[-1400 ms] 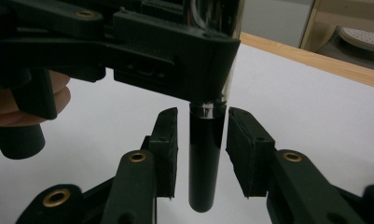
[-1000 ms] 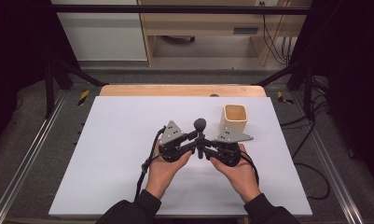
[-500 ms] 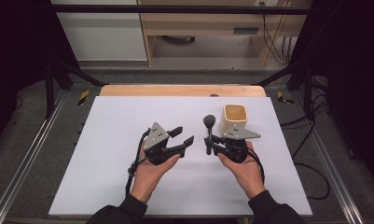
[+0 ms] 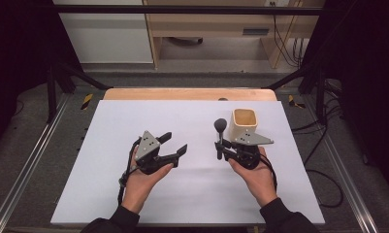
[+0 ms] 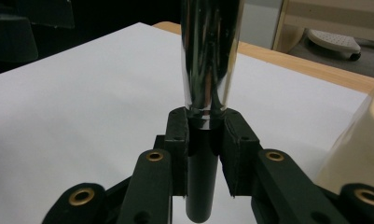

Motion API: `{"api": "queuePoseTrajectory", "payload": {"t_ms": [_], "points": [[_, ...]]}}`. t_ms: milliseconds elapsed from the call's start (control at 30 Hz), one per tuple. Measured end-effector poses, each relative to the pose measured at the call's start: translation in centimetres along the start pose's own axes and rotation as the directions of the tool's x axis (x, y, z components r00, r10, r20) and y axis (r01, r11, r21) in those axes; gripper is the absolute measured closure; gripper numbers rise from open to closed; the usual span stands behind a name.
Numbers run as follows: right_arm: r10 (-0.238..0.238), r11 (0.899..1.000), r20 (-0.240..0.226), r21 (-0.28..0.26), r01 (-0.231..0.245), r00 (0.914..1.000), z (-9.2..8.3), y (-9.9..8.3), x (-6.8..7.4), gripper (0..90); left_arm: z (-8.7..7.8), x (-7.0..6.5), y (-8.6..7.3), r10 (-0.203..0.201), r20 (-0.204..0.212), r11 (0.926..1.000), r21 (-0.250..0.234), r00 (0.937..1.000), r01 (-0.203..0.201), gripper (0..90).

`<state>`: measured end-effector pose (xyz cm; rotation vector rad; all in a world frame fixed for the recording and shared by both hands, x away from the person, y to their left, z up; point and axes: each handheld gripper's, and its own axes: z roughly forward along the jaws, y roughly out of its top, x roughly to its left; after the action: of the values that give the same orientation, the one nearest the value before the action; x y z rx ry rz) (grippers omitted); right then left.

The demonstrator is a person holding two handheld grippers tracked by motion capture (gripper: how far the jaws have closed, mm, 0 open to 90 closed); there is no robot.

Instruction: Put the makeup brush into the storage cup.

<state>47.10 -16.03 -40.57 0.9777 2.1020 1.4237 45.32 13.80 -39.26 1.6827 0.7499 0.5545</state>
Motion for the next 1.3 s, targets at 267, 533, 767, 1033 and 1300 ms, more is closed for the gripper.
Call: {"api": "queuePoseTrajectory", "payload": {"t_ms": [267, 533, 767, 1033, 1300], "points": [[-0.012, 0.999, 0.030, -0.051, 0.014, 0.9995, -0.7, 1.5, -0.5, 74.2, -1.1, 1.5, -1.3, 0.007, -0.021, 0.9999, 0.013, 0.9997, -0.006, 22.3], [-0.015, 0.993, 0.093, -0.112, 0.025, 0.9956, -1.8, 3.2, -1.4, 74.2, -2.8, 3.3, -3.2, -0.010, -0.051, 0.9999, 0.011, 0.9986, 0.010, 16.8], [-0.016, 0.989, 0.146, -0.142, 0.037, 0.9891, -2.5, 4.7, -2.7, 74.2, -5.1, 5.0, -4.7, 0.004, -0.073, 0.9997, -0.023, 0.9973, -0.006, 12.4], [-0.029, 0.986, 0.192, -0.158, 0.060, 0.9810, -3.2, 5.4, -4.2, 74.2, -7.2, 6.6, -6.0, 0.047, -0.111, 0.9976, -0.046, 0.9927, -0.052, 10.3], [-0.001, 0.982, 0.238, -0.182, 0.046, 0.9712, -2.7, 5.7, -5.3, 74.2, -8.2, 7.3, -7.2, 0.076, -0.115, 0.9936, -0.074, 0.9904, -0.085, 9.0]]}}
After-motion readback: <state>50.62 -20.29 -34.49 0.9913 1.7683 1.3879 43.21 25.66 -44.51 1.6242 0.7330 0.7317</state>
